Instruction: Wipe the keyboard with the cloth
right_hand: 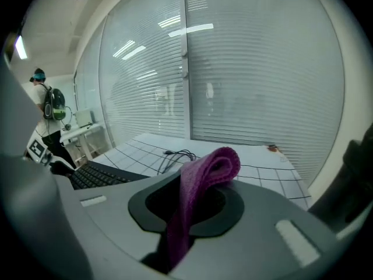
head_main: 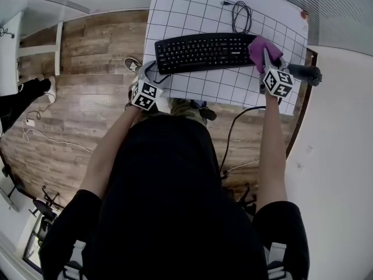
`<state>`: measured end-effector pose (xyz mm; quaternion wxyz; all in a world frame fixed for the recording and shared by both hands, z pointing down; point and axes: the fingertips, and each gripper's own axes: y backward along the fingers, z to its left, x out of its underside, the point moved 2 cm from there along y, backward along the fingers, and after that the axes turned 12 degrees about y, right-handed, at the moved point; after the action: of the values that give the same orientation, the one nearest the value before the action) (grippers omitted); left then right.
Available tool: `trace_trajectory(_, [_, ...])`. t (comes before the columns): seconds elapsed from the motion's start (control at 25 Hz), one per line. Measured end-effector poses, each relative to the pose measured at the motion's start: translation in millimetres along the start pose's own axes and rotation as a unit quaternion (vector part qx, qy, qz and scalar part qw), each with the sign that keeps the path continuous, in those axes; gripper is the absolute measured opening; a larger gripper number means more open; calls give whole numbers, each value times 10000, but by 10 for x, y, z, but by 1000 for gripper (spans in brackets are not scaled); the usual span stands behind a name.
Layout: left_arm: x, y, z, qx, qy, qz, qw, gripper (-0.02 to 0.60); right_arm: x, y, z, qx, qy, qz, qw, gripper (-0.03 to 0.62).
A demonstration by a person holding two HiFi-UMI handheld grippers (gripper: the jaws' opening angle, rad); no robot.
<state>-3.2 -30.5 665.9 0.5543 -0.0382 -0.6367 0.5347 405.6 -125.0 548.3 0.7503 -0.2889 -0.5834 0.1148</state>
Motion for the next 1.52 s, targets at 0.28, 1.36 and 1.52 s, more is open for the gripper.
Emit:
trace_trajectory(0.28, [-16, -1, -1, 11, 51, 92, 9999, 324, 159, 72, -235, 568, 643, 388, 9956, 66])
trace_trajectory(1.36, [8, -9, 7, 27, 79, 152, 9999, 324, 736, -260, 342, 148, 342, 999, 9943, 64])
trace_trajectory(1.52, [13, -18, 2, 28, 80, 154, 9998, 324, 746, -266, 366, 155, 255, 972, 9948, 64])
